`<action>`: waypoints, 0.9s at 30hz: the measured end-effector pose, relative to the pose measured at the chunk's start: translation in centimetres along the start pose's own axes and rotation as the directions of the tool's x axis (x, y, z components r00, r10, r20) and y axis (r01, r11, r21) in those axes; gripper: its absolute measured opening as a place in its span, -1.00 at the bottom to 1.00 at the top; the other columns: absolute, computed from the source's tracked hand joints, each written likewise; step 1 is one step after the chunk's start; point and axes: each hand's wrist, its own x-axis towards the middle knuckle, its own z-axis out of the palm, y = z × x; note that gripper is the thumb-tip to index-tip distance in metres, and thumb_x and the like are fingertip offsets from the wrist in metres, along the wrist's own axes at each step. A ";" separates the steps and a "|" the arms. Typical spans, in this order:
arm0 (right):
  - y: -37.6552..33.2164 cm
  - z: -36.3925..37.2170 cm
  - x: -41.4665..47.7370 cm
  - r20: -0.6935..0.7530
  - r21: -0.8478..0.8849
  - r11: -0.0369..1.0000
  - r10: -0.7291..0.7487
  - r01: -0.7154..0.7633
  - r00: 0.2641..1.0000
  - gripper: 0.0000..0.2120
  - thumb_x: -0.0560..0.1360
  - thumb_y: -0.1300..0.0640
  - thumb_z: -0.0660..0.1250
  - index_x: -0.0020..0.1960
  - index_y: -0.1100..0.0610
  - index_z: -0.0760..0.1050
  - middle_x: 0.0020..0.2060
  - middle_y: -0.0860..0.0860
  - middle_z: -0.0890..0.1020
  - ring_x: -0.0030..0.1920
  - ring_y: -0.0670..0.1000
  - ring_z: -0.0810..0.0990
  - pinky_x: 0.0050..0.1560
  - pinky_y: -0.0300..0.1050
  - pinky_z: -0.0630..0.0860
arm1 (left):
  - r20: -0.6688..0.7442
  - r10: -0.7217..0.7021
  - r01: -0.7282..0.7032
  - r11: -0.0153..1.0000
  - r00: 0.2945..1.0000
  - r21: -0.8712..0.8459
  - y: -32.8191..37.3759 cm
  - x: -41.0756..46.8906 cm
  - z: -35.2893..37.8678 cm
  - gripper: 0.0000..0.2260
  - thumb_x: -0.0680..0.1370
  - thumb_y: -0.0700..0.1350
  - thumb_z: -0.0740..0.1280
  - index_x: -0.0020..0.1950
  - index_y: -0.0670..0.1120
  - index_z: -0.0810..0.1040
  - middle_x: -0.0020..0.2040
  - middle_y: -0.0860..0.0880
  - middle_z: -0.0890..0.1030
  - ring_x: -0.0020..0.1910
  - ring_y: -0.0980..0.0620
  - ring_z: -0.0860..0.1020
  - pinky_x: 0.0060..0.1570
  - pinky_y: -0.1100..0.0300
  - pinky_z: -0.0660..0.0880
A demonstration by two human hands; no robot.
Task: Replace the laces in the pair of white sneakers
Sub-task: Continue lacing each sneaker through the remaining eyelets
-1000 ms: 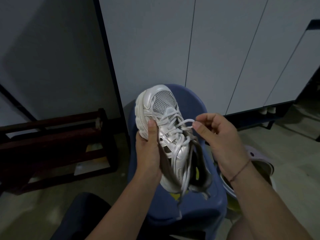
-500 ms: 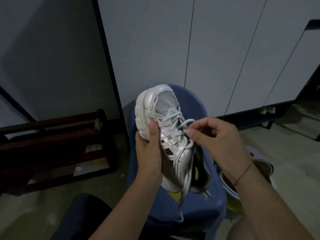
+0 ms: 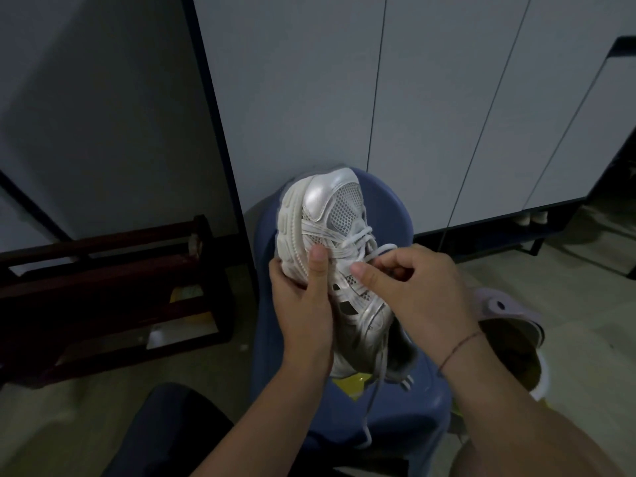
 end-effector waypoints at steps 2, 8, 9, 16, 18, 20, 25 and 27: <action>0.1 0.2 0.1 0.068 0.231 0.966 0.101 -0.114 0.993 -0.88 0.35 0.01 0.49 -0.24 0.07 0.66 -0.32 0.04 0.66 -0.29 0.01 0.62 -0.18 -0.09 0.60 | -0.002 0.010 -0.010 1.000 1.000 0.002 0.0 0.0 0.0 -0.65 0.40 0.15 0.35 0.12 0.04 0.50 0.04 0.08 0.66 0.00 0.22 0.64 -0.12 0.35 0.55; 0.7 -1.3 1.2 0.371 0.488 0.820 0.116 -0.300 0.921 -0.79 0.21 0.08 0.47 -0.17 0.10 0.68 -0.18 0.17 0.69 -0.11 0.06 0.64 0.01 -0.19 0.60 | -0.034 -0.036 0.035 0.999 0.999 -0.019 -0.3 0.5 -0.3 -0.60 0.39 0.17 0.36 0.14 -0.01 0.51 0.05 0.04 0.67 0.04 0.11 0.65 0.04 0.13 0.59; 0.8 -1.7 1.3 0.396 0.443 0.852 0.092 -0.278 0.914 -0.75 0.15 0.05 0.48 -0.17 0.06 0.69 -0.16 0.19 0.67 -0.09 0.07 0.63 0.06 -0.15 0.58 | -0.037 -0.052 0.051 0.998 0.998 -0.028 -0.3 0.6 -0.3 -0.59 0.39 0.16 0.36 0.15 -0.02 0.51 0.06 0.03 0.67 0.05 0.08 0.66 0.08 0.07 0.59; 1.7 -1.9 1.7 0.292 0.327 0.938 0.020 -0.119 0.956 -0.94 0.29 0.08 0.45 -0.31 0.06 0.63 -0.34 -0.01 0.67 -0.27 -0.07 0.60 -0.16 -0.17 0.57 | 0.005 -0.056 0.056 0.998 0.998 0.010 -0.3 0.1 0.1 -0.45 0.37 0.20 0.36 0.25 -0.10 0.50 0.12 0.00 0.67 0.11 0.05 0.64 0.18 -0.01 0.56; 1.5 -1.9 1.6 0.360 0.475 0.855 0.028 -0.209 0.932 -0.84 0.30 0.03 0.38 -0.27 0.11 0.65 -0.29 0.06 0.68 -0.24 -0.02 0.62 -0.12 -0.14 0.58 | 0.014 -0.066 0.066 0.998 0.998 0.002 -0.4 0.3 0.1 -0.42 0.37 0.20 0.35 0.28 -0.12 0.50 0.14 -0.01 0.67 0.13 0.04 0.63 0.18 0.04 0.56; 1.2 -1.7 1.5 0.401 0.623 0.703 0.090 -0.343 0.912 -0.82 0.30 0.05 0.38 -0.28 0.15 0.66 -0.27 0.12 0.68 -0.23 0.02 0.63 -0.10 -0.14 0.60 | 0.018 -0.090 0.090 0.996 0.996 -0.020 -0.5 0.5 0.2 -0.38 0.35 0.23 0.36 0.30 -0.11 0.49 0.15 -0.01 0.66 0.15 0.02 0.63 0.20 0.01 0.55; 0.8 -0.7 1.4 0.178 0.627 0.738 0.177 -0.250 0.968 -0.82 0.31 0.03 0.42 -0.32 0.15 0.63 -0.34 0.08 0.68 -0.32 -0.01 0.63 -0.22 -0.16 0.60 | 0.086 -0.139 0.143 0.989 0.986 -0.036 -0.7 0.6 0.1 -0.38 0.41 0.26 0.42 0.33 -0.09 0.48 0.18 -0.07 0.65 0.18 -0.08 0.62 0.25 -0.15 0.49; 0.5 -0.5 1.2 0.040 0.501 0.857 0.117 -0.122 0.992 -0.86 0.37 0.05 0.44 -0.27 0.12 0.62 -0.33 0.05 0.69 -0.32 -0.03 0.63 -0.23 -0.19 0.60 | 0.127 -0.157 0.164 0.985 0.979 -0.046 -0.7 0.5 0.0 -0.37 0.42 0.27 0.42 0.35 -0.08 0.48 0.21 -0.09 0.64 0.20 -0.10 0.61 0.27 -0.15 0.48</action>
